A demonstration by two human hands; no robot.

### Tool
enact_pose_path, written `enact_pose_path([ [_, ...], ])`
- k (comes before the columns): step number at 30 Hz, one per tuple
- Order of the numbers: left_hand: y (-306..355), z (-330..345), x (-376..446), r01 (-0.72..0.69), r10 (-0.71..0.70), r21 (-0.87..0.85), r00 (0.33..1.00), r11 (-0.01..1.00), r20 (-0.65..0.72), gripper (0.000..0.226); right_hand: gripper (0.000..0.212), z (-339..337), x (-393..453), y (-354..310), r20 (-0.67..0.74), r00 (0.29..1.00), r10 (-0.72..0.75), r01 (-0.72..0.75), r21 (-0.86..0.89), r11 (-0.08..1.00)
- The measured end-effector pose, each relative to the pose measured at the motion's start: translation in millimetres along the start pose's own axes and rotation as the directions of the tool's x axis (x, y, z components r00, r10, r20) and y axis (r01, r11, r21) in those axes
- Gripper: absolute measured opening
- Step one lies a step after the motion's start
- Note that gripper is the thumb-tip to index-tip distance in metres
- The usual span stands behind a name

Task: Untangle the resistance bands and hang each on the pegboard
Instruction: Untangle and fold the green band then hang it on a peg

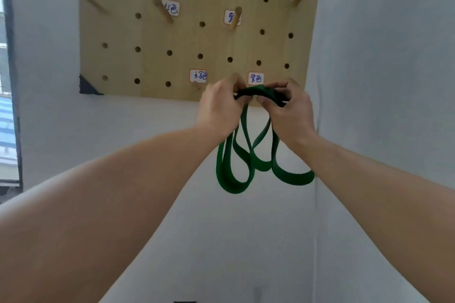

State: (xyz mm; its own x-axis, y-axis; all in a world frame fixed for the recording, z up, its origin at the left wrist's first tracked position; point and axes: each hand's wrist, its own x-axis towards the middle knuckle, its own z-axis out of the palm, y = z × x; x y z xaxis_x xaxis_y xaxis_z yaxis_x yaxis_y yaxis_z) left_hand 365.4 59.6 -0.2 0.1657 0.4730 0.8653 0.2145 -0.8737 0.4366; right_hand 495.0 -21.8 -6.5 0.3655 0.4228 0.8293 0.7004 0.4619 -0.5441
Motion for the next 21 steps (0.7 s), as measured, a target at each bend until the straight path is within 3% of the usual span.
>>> enact_pose_path([
  [10, -34.9, -27.4, -2.6, -0.117, 0.155, 0.239, 0.977, 0.964, -0.148, 0.009, 0.022, 43.3, 9.1, -10.5, 0.087, 0.996, -0.009, 0.002, 0.073, 0.997],
  [15, -47.8, -60.1, 6.8, -0.017, 0.097, 0.334, 0.97, 0.942, -0.225, 0.012, 0.019, 83.7, 23.8, -26.4, 0.14, 0.99, 0.021, -0.039, 0.129, 0.991],
  [21, -50.5, -74.1, 30.2, 0.023, 0.08, 0.348, 0.956, 0.937, -0.28, 0.011, 0.019, 105.5, 40.6, -42.5, 0.088, 0.996, -0.026, 0.009, 0.192, 0.981],
])
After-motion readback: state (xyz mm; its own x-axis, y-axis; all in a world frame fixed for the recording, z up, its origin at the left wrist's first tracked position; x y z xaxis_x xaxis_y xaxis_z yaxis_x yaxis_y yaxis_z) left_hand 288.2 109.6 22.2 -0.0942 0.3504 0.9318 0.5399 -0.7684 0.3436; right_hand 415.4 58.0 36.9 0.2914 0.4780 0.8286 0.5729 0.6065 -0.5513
